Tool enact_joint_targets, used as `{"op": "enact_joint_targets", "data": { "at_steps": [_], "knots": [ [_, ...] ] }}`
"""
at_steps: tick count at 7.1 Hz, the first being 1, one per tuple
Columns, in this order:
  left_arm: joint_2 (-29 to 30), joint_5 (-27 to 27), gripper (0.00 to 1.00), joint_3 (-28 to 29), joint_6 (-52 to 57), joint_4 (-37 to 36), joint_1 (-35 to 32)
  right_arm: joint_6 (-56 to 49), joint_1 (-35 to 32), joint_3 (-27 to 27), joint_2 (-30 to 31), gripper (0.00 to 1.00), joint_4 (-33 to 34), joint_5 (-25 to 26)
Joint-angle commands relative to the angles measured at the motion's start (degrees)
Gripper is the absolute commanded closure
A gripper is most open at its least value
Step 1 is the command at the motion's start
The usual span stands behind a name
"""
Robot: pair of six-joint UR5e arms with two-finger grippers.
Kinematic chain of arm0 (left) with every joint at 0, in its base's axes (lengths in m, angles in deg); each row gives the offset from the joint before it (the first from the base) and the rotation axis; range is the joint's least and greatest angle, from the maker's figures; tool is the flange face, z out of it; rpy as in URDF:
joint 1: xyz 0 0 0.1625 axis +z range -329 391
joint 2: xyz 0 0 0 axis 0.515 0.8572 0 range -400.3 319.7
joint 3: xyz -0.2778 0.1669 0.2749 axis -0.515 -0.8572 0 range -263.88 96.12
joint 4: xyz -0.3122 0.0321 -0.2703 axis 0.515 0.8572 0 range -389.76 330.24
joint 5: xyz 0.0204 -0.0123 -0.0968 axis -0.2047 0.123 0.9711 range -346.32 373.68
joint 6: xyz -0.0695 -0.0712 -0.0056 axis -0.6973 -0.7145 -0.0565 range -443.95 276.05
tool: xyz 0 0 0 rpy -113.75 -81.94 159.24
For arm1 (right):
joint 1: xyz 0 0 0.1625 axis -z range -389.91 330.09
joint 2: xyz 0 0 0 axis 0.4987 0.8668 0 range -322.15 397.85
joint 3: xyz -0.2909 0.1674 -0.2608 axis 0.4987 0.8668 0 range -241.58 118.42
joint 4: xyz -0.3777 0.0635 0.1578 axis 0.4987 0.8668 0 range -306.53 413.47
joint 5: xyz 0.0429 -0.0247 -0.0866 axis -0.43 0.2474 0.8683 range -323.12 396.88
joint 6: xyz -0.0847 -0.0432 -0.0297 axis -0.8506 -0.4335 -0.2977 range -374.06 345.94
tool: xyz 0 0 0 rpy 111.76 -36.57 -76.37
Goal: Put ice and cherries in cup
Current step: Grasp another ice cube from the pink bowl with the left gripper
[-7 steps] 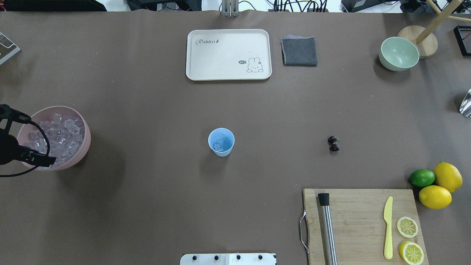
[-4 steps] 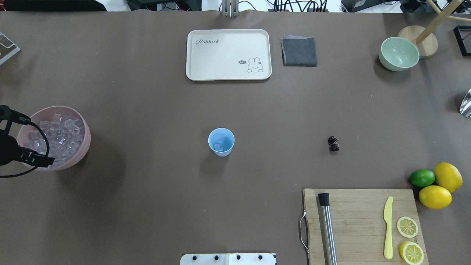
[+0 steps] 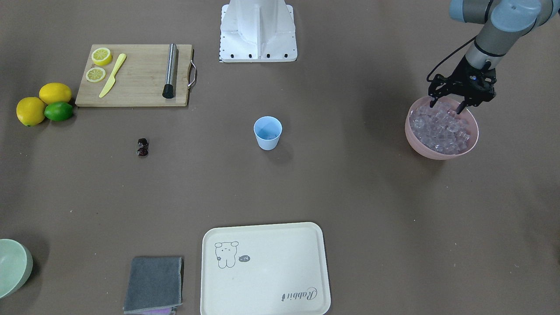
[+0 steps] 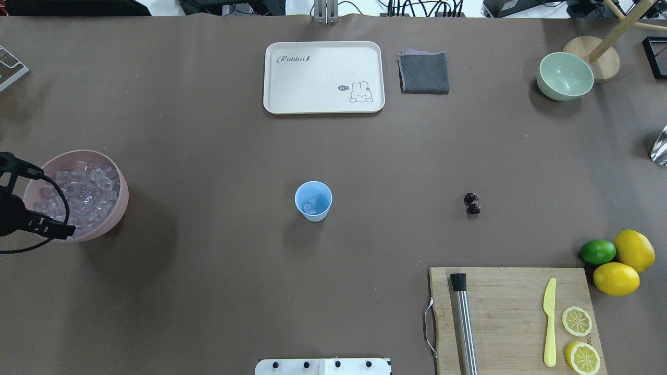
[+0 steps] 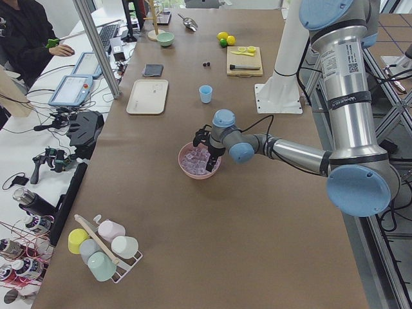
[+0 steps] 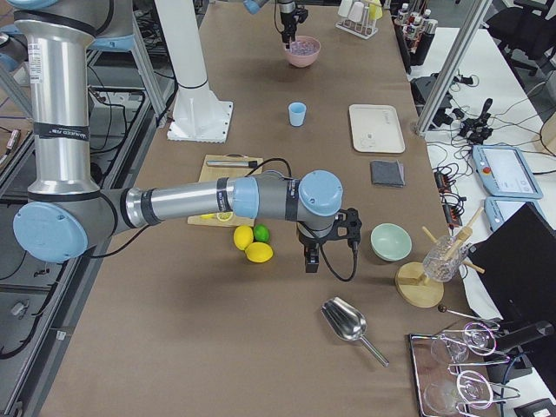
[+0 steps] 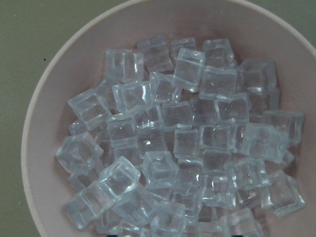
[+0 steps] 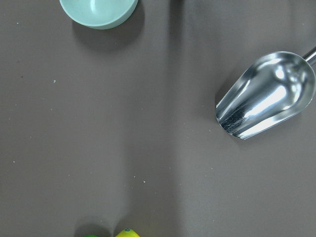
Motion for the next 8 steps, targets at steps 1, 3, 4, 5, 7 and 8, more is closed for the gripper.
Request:
{"op": "enact_joint_targets", "data": {
  "at_steps": [1,3,4,5,7,8],
  "knots": [
    [-0.42,-0.04,0.19,0.03,0.01,0.07,0.6,0.0,0.0,0.0,-0.12,0.0,0.0,0.07],
    [-0.5,0.05,0.23,-0.06,0.1,0.07,0.6,0.0,0.0,0.0,-0.12,0.0,0.0,0.07],
    [-0.5,-0.04,0.25,-0.06,0.1,0.07,0.6,0.0,0.0,-0.09,-0.12,0.0,0.0,0.07],
    [-0.5,-0.04,0.33,-0.06,0.1,0.07,0.6,0.0,0.0,-0.09,-0.12,0.0,0.0,0.07],
    [-0.5,-0.04,0.53,0.03,0.01,0.07,1.04,0.0,0.0,-0.09,-0.12,0.0,0.0,0.07],
    [-0.5,-0.04,0.68,-0.06,0.01,0.07,1.13,0.0,0.0,-0.09,-0.12,0.0,0.0,0.07]
  ]
}}
